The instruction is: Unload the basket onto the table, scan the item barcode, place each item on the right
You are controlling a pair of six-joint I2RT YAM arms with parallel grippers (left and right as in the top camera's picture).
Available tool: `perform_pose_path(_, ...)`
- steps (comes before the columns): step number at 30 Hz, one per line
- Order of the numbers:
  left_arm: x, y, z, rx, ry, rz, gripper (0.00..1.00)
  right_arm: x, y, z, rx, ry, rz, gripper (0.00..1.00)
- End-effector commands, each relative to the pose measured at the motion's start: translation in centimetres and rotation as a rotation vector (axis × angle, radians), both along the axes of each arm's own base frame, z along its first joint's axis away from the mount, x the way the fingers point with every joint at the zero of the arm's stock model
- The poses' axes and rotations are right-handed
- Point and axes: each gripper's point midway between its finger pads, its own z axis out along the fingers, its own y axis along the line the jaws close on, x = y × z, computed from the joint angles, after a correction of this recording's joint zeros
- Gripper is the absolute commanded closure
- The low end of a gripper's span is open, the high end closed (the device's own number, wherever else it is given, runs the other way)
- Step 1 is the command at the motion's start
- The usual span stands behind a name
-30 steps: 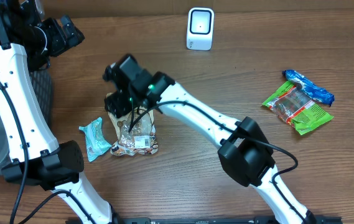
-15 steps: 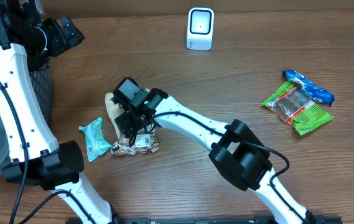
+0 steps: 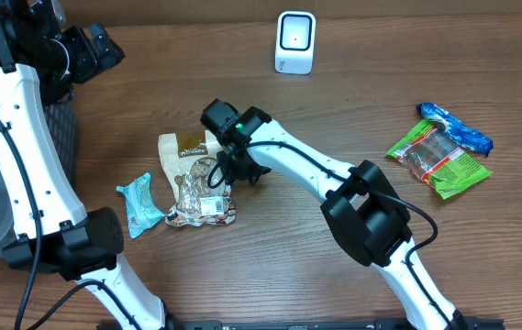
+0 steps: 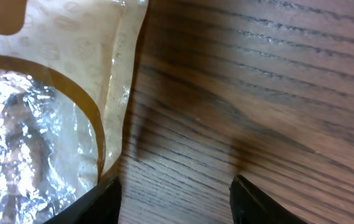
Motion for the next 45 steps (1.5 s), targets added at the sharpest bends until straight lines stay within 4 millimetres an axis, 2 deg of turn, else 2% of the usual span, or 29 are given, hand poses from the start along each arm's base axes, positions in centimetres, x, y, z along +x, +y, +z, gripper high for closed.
perform_pose_path(1, -0.2, -0.4, 1.0, 0.022, -0.029, -0.025, 0.01, 1.0, 3.2, 3.8, 0.143, -0.044, 0.118, 0.42)
perform_pose_path(5, -0.2, -0.4, 1.0, 0.022, -0.029, -0.024, 0.0, 0.6, 8.2, 8.8, 0.389, -0.066, 0.265, 0.36)
perform_pose_path(7, -0.2, -0.4, 1.0, 0.022, -0.029, -0.024, 0.0, -0.1, 10.5, 10.3, 0.501, -0.067, 0.318, 0.32)
perform_pose_path(9, -0.2, -0.4, 1.0, 0.022, -0.029, -0.025, 0.0, -0.7, 12.4, 10.9, 0.57, -0.075, 0.359, 0.3)
perform_pose_path(12, -0.2, -0.4, 1.0, 0.022, -0.029, -0.024, 0.0, -1.9, 14.4, 10.3, 0.598, -0.093, 0.399, 0.28)
perform_pose_path(14, -0.2, -0.4, 1.0, 0.022, -0.029, -0.024, 0.0, -2.9, 15.4, 9.1, 0.598, -0.085, 0.423, 0.28)
perform_pose_path(19, -0.2, -0.4, 1.0, 0.022, -0.029, -0.024, 0.0, -4.7, 16.3, 5.3, 0.56, -0.028, 0.444, 0.28)
perform_pose_path(22, -0.2, -0.4, 1.0, 0.022, -0.029, -0.024, 0.0, -5.0, 15.9, 4.1, 0.538, -0.004, 0.434, 0.29)
perform_pose_path(24, -0.2, -0.4, 1.0, 0.022, -0.029, -0.024, 0.0, -4.4, 14.9, 3.2, 0.482, -0.006, 0.406, 0.29)
perform_pose_path(29, -0.2, -0.4, 1.0, 0.022, -0.029, -0.024, 0.0, -2.1, 10.0, 0.6, 0.22, -0.065, 0.31, 0.29)
perform_pose_path(35, -0.2, -0.4, 1.0, 0.022, -0.029, -0.024, 0.0, -2.5, 5.1, -0.6, 0.071, 0.04, 0.255, 0.35)
perform_pose_path(40, -0.2, -0.4, 1.0, 0.022, -0.029, -0.024, 0.0, -3.4, 1.9, -0.6, -0.009, 0.139, 0.22, 0.36)
perform_pose_path(45, -0.2, -0.4, 1.0, 0.022, -0.029, -0.024, 0.0, -3.3, 0.3, 1.3, -0.016, 0.187, 0.193, 0.34)
